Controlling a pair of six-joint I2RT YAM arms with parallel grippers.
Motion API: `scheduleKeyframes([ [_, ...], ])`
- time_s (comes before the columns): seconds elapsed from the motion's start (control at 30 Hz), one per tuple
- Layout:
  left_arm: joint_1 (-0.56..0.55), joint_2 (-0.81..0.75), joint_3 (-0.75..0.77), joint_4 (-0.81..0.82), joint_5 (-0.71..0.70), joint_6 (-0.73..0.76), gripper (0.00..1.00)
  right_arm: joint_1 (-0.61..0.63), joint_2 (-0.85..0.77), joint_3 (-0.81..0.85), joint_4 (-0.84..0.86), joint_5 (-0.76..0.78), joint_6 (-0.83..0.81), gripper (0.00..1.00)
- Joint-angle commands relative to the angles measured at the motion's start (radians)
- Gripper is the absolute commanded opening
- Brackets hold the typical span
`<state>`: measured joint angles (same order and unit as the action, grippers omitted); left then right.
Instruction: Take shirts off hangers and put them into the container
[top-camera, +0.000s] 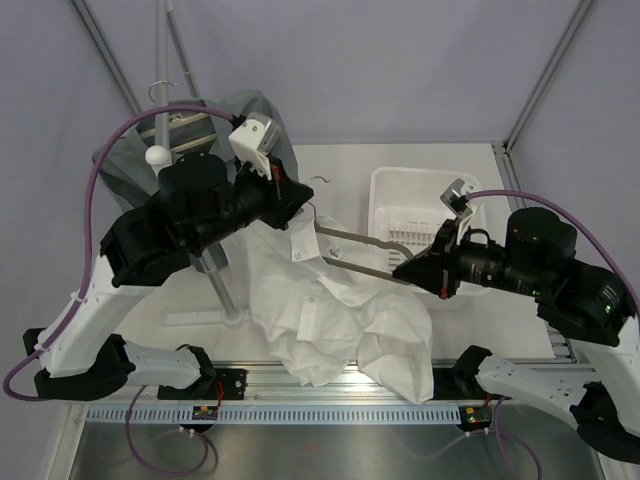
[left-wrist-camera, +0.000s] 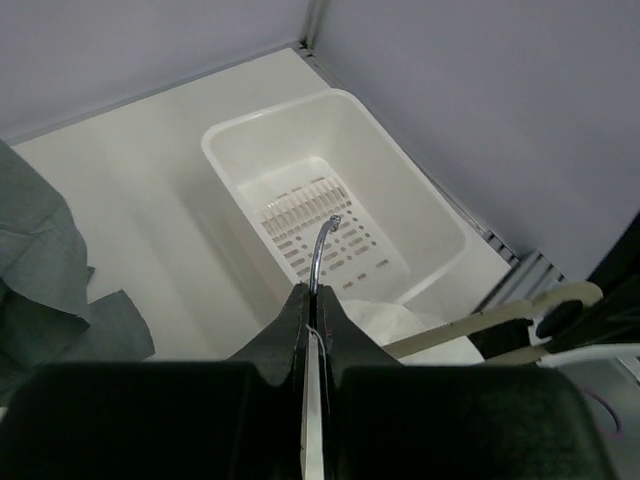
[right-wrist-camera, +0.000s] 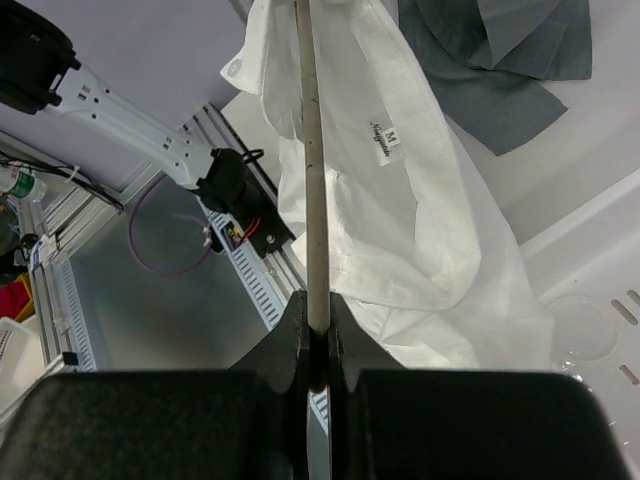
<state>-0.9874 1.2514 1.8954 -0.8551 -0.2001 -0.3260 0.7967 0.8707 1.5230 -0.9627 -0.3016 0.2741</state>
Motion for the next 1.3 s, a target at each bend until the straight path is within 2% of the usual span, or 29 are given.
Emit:
scheduleKeyframes([
  [0.0, -0.002, -0.085, -0.039, 0.042, 0.194, 0.085, 0.0, 0.004, -0.056, 0.026, -0.027, -0.08, -0.024, 0.0],
  [0.17, -0.002, -0.194, -0.145, 0.073, 0.393, 0.113, 0.0, 0.004, -0.084, 0.042, -0.074, -0.171, -0.045, 0.0],
  [0.3, -0.002, -0.239, -0.176, 0.079, 0.429, 0.113, 0.0, 0.004, -0.108, 0.023, -0.094, -0.205, -0.053, 0.0],
  [0.37, -0.002, -0.244, -0.177, 0.077, 0.433, 0.11, 0.04, 0.004, -0.119, 0.016, -0.091, -0.22, -0.047, 0.0],
  [0.4, -0.002, -0.244, -0.179, 0.077, 0.433, 0.11, 0.09, 0.004, -0.122, 0.011, -0.081, -0.226, -0.043, 0.0],
  [0.43, -0.002, -0.245, -0.18, 0.077, 0.432, 0.108, 0.19, 0.004, -0.124, 0.006, -0.077, -0.232, -0.041, 0.0],
  [0.47, -0.002, -0.247, -0.182, 0.079, 0.418, 0.102, 0.46, 0.004, -0.127, 0.003, -0.074, -0.232, -0.042, 0.0],
  [0.57, -0.002, -0.254, -0.179, 0.083, 0.357, 0.094, 0.73, 0.004, -0.131, -0.006, -0.074, -0.212, -0.042, 0.0],
  [0.63, -0.002, -0.262, -0.15, 0.062, 0.293, 0.09, 0.75, 0.004, -0.134, -0.001, -0.093, -0.157, -0.041, 0.0],
  [0.67, -0.002, -0.264, -0.135, 0.05, 0.199, 0.076, 0.76, 0.004, -0.131, 0.005, -0.111, -0.078, -0.044, 0.0],
  [0.77, -0.002, -0.27, -0.101, -0.007, 0.047, 0.065, 0.77, 0.004, -0.14, 0.029, -0.169, 0.028, -0.038, 0.0],
  [0.97, -0.002, -0.311, -0.228, -0.015, 0.083, 0.091, 0.78, 0.004, -0.154, 0.146, -0.241, 0.136, -0.033, 0.0],
  [1.17, -0.002, -0.408, -0.473, 0.059, 0.18, 0.093, 0.79, 0.004, -0.133, 0.275, -0.337, 0.254, -0.026, 0.0],
  [1.27, -0.002, -0.452, -0.571, 0.093, 0.18, 0.073, 0.8, 0.004, -0.134, 0.301, -0.337, 0.275, -0.018, 0.0],
])
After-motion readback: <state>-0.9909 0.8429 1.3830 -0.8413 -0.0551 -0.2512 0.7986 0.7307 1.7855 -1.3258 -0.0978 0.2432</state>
